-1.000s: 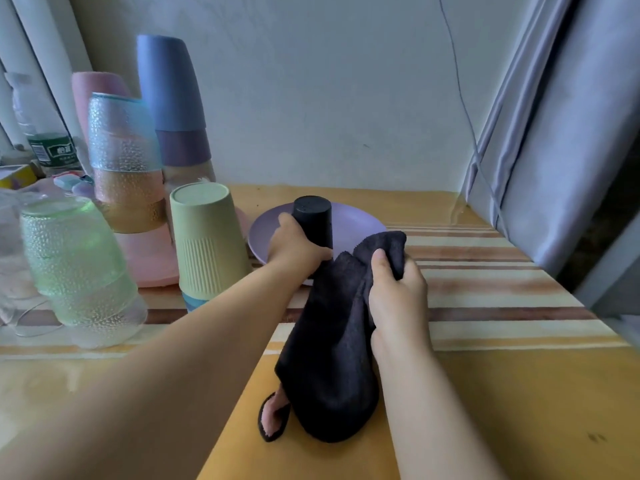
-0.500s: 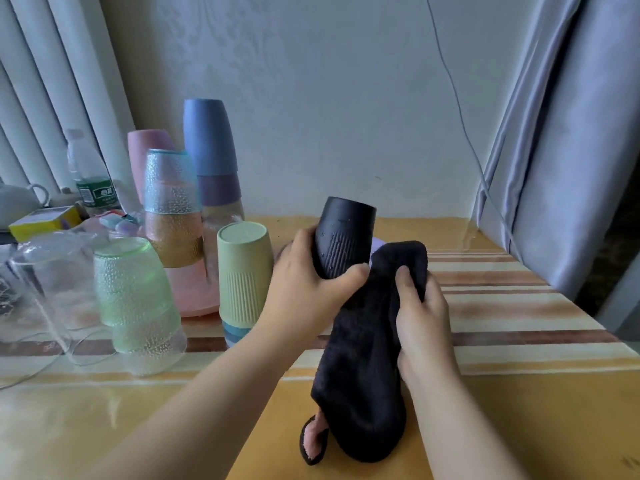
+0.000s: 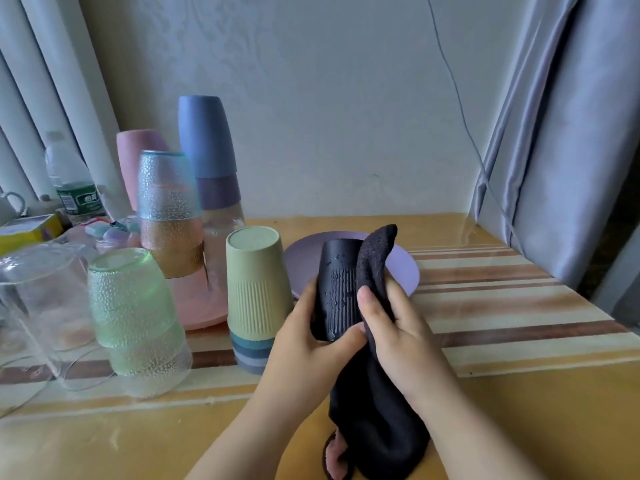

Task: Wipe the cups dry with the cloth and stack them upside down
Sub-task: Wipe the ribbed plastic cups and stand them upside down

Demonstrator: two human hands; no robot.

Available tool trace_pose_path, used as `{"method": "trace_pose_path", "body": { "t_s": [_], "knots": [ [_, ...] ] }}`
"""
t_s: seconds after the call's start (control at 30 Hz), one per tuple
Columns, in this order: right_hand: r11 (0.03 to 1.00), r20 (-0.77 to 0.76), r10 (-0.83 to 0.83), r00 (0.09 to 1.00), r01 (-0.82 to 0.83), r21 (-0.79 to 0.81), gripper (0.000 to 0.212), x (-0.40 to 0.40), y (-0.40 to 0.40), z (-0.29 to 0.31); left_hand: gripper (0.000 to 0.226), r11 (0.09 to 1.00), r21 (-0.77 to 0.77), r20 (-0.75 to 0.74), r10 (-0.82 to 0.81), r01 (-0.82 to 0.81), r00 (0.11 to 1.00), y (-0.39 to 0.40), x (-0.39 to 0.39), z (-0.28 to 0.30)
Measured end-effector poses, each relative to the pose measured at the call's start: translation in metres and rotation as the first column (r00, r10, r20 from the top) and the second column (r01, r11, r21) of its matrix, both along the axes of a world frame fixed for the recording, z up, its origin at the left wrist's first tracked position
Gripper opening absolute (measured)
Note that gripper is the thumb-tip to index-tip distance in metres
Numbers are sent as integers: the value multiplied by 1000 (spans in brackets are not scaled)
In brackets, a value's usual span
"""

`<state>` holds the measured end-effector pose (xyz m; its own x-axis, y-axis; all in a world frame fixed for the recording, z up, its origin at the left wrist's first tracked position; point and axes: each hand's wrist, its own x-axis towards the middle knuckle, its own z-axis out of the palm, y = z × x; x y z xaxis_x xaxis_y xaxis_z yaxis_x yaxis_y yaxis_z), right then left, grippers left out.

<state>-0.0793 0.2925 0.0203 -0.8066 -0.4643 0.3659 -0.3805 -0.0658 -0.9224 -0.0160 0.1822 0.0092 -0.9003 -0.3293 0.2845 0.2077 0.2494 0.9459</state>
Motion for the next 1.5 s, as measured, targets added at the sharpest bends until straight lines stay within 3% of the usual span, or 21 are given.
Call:
{"method": "trace_pose_path", "body": {
  "t_s": [0.13,0.23,0.37,0.43,0.53,0.6,0.67,0.73,0.8,0.87,0.97,1.07,1.17,1.3,1.37,1.5],
  "knots": [
    [994,205,-45,978,64,-84,33,-9,6,1,53,991,50,22,-128,126,992,-2,6,4],
    [972,414,17,910,82,-221,29,-11,11,8,42,968,148,18,-208,203,978,0,8,4],
    [955,604,167,779,24,-294,47,-10,12,9,40,934,288,-25,-216,214,976,0,5,1],
    [951,644,219,733,-14,-307,51,-11,10,6,54,905,364,-60,-214,221,975,0,4,0],
    [945,633,241,736,-31,-324,53,-10,8,1,65,879,452,-91,-126,154,988,3,0,-2],
    [951,584,199,787,-11,-309,56,-10,5,-2,55,861,508,-70,15,23,997,6,-2,-4],
    [958,498,106,861,46,-283,51,-11,4,-5,42,895,436,-40,128,-98,991,11,-2,-5],
    [959,430,-5,903,126,-253,37,-12,5,-2,37,964,226,-29,152,-142,988,18,2,-5],
    [966,337,-84,938,160,-205,34,-9,7,2,49,988,92,-4,127,-126,992,24,6,-2],
    [975,241,-121,963,160,-151,34,-5,7,3,55,990,64,2,126,-125,992,23,5,-3],
    [994,151,-56,987,70,-89,37,7,-1,1,28,982,100,-50,165,-159,985,15,4,0],
    [995,94,6,996,3,-101,47,13,-7,-6,29,976,139,-71,178,-167,981,12,5,4],
    [997,100,-25,995,33,-71,34,14,-9,-7,31,975,141,-57,181,-171,982,15,4,3],
    [996,162,-73,984,79,-32,35,6,-1,-4,20,988,128,-5,87,-86,996,14,5,4],
    [990,278,-119,953,134,-35,28,-2,4,2,15,985,175,48,6,-14,999,13,6,4],
    [961,536,-53,843,189,-203,28,-13,15,12,35,900,425,92,-147,94,985,13,4,-1]
  ]
}}
